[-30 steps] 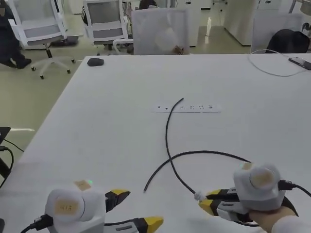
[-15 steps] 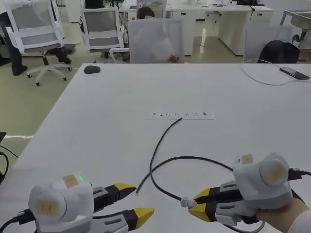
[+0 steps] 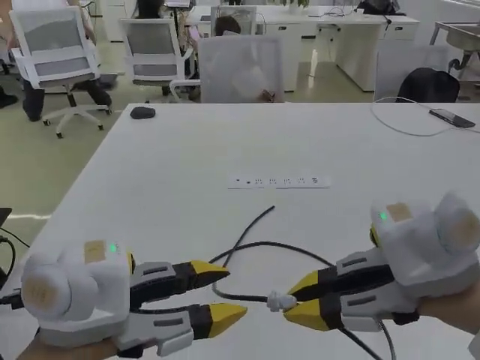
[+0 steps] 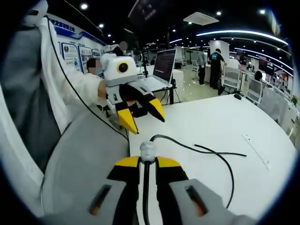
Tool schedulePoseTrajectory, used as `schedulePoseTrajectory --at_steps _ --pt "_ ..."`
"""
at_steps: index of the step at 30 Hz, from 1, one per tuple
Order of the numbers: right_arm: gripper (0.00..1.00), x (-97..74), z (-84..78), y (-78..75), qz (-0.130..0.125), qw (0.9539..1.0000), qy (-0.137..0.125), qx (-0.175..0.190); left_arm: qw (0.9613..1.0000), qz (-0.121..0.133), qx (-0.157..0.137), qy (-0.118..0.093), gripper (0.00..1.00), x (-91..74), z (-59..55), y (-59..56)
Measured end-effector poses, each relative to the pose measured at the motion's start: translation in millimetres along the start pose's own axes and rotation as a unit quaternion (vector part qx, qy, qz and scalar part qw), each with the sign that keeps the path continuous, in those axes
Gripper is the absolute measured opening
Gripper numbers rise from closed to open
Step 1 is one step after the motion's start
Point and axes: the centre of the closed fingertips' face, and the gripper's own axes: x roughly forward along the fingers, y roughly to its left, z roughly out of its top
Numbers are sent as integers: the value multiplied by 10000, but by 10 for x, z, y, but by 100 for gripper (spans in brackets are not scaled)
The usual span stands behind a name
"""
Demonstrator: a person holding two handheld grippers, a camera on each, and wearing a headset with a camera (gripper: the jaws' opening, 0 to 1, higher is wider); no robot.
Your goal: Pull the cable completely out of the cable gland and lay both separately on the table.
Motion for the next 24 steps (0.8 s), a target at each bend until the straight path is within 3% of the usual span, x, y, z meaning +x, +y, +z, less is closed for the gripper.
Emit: schedulePoseTrajectory --at_steps 6,10,12,16,20,23,24 --pt "11 -76 142 51 197 9996 -84 -194 9995 -287 125 -74 32 60 94 -52" --pt "11 -104 205 86 296 9989 -164 -311 9976 -638 215 -176 30 119 178 -167" --pt "11 -106 222 103 318 9986 -189 -379 9961 -804 115 -336 28 139 245 -232" --pt "11 -147 246 116 359 9979 -307 -450 9943 -1014 42 -323 22 152 232 -297" --pt "11 -155 282 145 412 9969 -465 -479 9892 -1245 -160 -760 24 140 399 -382" --pt "11 -168 354 164 428 9954 -675 -532 9869 -1430 -276 -687 17 142 391 -435" --pt "11 -166 375 183 464 9950 -725 -506 9872 -1383 -291 -740 17 151 407 -412"
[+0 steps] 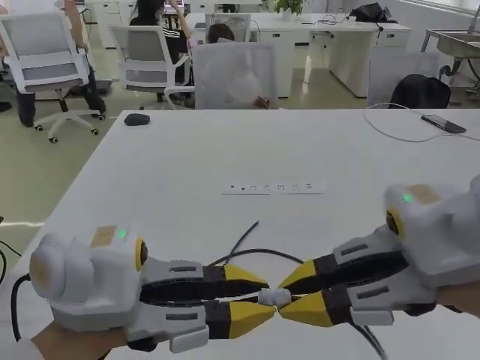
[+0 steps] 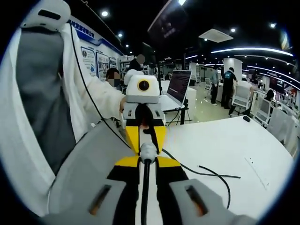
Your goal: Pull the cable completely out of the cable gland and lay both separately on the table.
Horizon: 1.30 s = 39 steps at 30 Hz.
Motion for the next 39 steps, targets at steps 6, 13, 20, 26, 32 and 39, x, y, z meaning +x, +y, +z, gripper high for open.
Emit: schedulePoseTrajectory --at_steps 6,13,20,26,32,39 --pt "11 9 48 23 34 9998 -175 48 9999 5 2 -137 17 -14 45 -10" --pt "12 16 88 39 67 9992 -388 -6 9981 -58 -492 -362 17 -53 99 -6" --pt "13 23 102 22 121 9957 -656 638 9965 -44 -780 -308 16 -48 109 3" --pt "14 -34 82 -34 231 9801 -966 1717 9988 111 -382 -287 15 -46 139 -5" --pt "13 -53 81 -23 390 9660 -1097 2308 9994 135 276 -147 16 -34 135 -24" --pt "12 -33 72 -2 472 9543 -1137 2722 9982 169 569 -68 16 -14 129 -24"
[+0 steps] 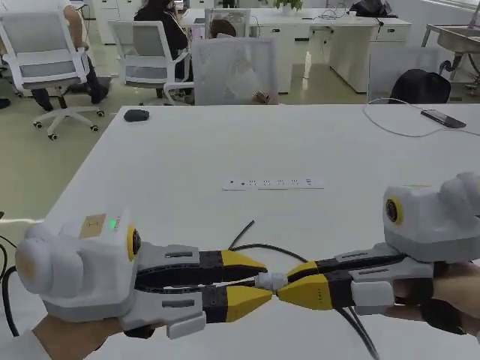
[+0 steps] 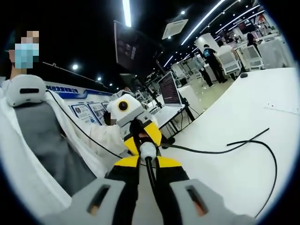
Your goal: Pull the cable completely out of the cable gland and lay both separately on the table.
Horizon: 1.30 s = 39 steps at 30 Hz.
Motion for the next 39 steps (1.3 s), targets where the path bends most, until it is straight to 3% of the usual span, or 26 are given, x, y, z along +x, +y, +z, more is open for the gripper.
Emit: schedulePoseTrajectory --at_steps 4,7,10,16,21,24,25,26,28,29,33,39 --pt "11 10 -27 0 -40 10000 64 -29 9999 21 115 113 15 5 -24 7" --pt "11 16 -45 0 -91 9998 129 -135 9997 6 -11 230 15 1 -57 19" --pt "10 11 -29 -7 -140 9997 113 -141 9997 45 -131 190 15 -9 -58 50" --pt "10 14 5 7 -229 9982 189 -517 9990 34 -419 123 15 -18 -33 81" --pt "10 29 -12 -4 -297 9967 273 -707 9982 9 -576 177 15 -18 -47 68" --pt "10 39 -28 -25 -358 9959 304 -773 9986 98 -418 315 15 -17 -76 70" --pt "11 49 -9 -50 -433 9938 229 -995 9990 137 -257 339 15 -25 -70 79" --pt "12 55 -13 -33 -384 9944 161 -976 9991 128 -249 329 15 -26 -62 72" --pt "13 60 24 -60 -391 9989 -16 -243 9991 205 -92 350 15 -25 -47 87" --pt "13 57 2 -61 -299 9994 29 -191 9992 182 -55 363 15 -22 -47 79" --pt "13 63 -17 -86 -342 9989 40 -321 9987 186 110 462 15 -15 -72 84" --pt "13 28 41 -103 -358 9990 -203 -199 9983 228 318 421 15 -16 -48 111"
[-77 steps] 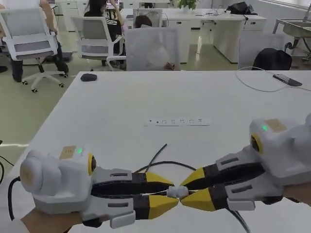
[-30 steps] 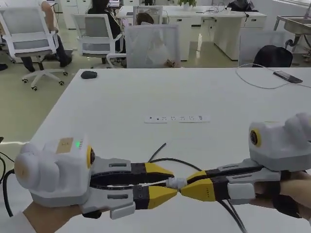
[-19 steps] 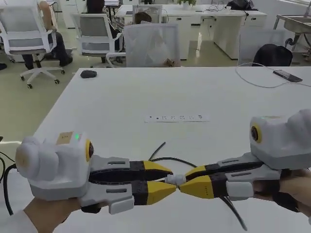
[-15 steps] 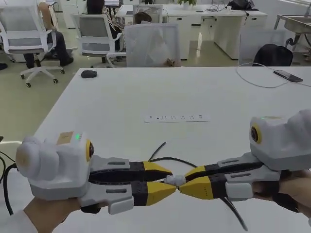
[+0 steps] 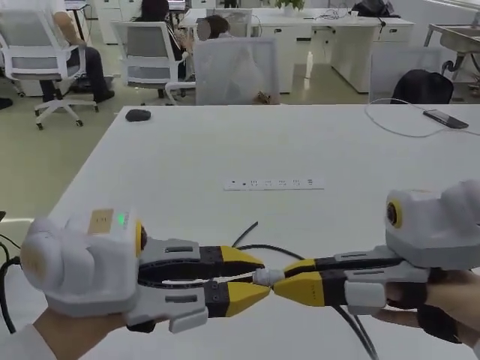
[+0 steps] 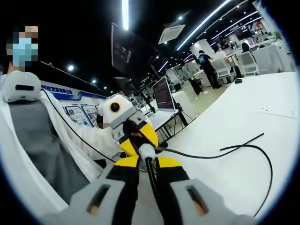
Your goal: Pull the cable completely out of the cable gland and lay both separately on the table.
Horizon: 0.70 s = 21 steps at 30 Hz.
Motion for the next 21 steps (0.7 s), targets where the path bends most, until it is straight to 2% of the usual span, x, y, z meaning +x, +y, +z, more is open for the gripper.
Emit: schedulePoseTrajectory --at_steps 5,8,11,13,16,18,21 --pt "13 -10 5 2 -36 10000 -72 -29 10000 -29 62 32 15 11 -1 7" --pt "12 -24 -15 25 -45 9993 2 -370 9999 -98 4 68 15 19 -5 -25" --pt "11 -24 -30 53 -60 9984 131 -540 9998 -154 -72 85 15 20 -9 -47" --pt "11 -24 -41 54 -126 9946 258 -998 9995 -201 -232 123 15 19 -19 -51" --pt "10 -24 -23 86 -118 9947 252 -992 9983 -276 -505 79 15 3 -2 -54" --pt "10 -21 -17 87 -133 9921 294 -1212 9974 -335 -630 110 15 2 -7 -60" --pt "10 -7 -62 76 -154 9841 511 -1694 9960 -421 -759 206 14 11 -40 -81"
